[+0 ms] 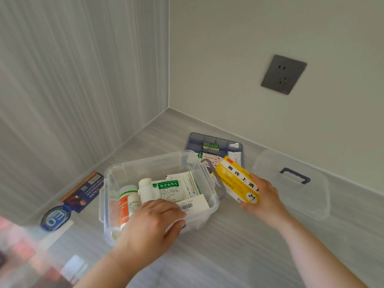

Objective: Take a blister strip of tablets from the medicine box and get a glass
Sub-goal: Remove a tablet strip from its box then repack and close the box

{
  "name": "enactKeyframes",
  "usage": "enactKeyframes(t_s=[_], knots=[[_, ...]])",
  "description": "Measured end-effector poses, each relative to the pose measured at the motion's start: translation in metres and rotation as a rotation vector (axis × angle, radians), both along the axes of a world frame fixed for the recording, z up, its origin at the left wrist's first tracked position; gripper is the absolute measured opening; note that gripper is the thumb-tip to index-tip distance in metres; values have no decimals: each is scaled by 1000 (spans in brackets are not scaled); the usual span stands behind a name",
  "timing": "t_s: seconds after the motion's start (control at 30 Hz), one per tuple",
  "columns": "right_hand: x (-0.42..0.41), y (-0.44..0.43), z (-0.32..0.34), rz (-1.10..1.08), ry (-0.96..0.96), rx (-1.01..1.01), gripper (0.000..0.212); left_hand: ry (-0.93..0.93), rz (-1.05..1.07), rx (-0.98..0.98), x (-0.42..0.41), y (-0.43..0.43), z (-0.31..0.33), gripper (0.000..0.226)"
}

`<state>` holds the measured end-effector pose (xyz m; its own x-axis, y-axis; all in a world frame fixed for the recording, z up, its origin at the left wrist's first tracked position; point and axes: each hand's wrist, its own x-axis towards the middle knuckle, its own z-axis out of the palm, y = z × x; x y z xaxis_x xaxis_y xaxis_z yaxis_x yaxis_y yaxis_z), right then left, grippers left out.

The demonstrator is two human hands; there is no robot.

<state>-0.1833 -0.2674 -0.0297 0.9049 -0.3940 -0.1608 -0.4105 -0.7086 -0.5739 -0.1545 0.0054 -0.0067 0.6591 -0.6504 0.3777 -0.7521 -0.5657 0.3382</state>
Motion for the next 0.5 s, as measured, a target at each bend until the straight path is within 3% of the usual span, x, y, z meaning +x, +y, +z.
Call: enactKeyframes(t_s=[0.13,0.23,0.37,0.5], knots=[[3,5,33,47,-148,-13,82,-24,101,-105,2,19,-2,32],[16,20,56,124,-211,-2,84,-53,191,-133,6,34,-5,58],[41,52,73,308,-180,30,88,-46,233,-104,7,37,-8,34],[67,89,67,599,-24,-37,88,-44,252,-130,8,38,-9,38]])
